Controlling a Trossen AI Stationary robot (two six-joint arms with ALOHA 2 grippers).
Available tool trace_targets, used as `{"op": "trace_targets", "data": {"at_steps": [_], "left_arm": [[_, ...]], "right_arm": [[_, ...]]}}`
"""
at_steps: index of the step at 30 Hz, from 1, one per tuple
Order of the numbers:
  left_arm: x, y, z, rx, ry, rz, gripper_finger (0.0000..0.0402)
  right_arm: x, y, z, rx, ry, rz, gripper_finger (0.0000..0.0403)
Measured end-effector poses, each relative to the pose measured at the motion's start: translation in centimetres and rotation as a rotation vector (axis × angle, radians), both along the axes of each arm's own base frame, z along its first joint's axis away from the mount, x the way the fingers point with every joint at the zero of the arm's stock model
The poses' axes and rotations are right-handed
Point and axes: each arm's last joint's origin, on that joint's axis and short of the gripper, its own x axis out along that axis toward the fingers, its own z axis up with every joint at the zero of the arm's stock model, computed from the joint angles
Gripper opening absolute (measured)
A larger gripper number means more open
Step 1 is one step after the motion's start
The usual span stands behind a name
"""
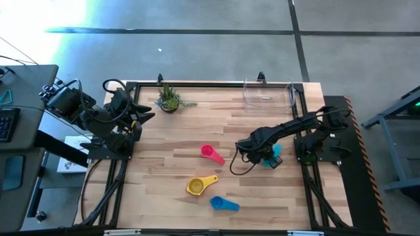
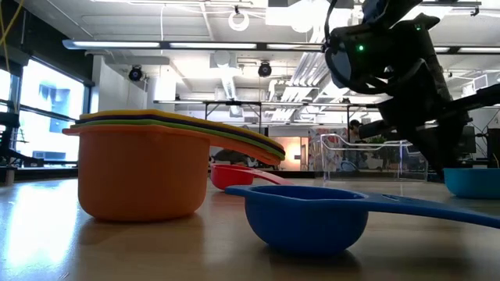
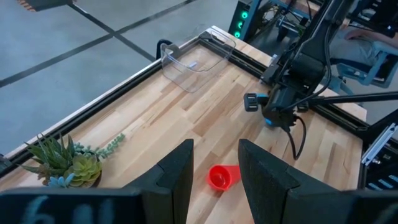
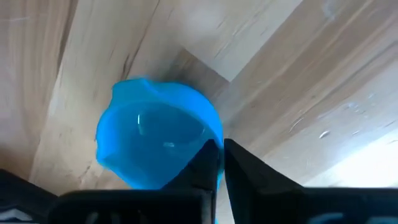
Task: Nest measuring cups in basket
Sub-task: Stack the light blue measuring cup on top of the yellow measuring cup
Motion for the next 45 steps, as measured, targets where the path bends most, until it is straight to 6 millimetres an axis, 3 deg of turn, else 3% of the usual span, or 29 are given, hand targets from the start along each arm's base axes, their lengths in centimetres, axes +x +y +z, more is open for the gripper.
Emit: {"op": "trace_targets", "data": {"at_steps": [8, 13, 28, 45], "left_arm": [[0.0, 0.0, 0.0, 0.007, 0.004, -0.005, 0.0115], [0.0, 0.0, 0.0, 0.006, 0.003, -0.004, 0.0115], [0.0, -0.1, -0.1, -0.024, 0.019, -0.035, 0.0115], [0.0, -0.2, -0.1, 0.005, 0.047, -0.075, 0.0115]], "right_arm": [[0.0, 0.0, 0.1, -0.021, 0.006, -0.090, 0.0004], [0.8, 0.1, 1.3, -0.042, -0.010, -0.183, 0.0003], [5.6, 0.7, 8.5, 0.017, -0.264, -0.533, 0.0001], [9.2, 1.1, 16.7, 0.216, -0.585, -0.896, 0.0000]]}}
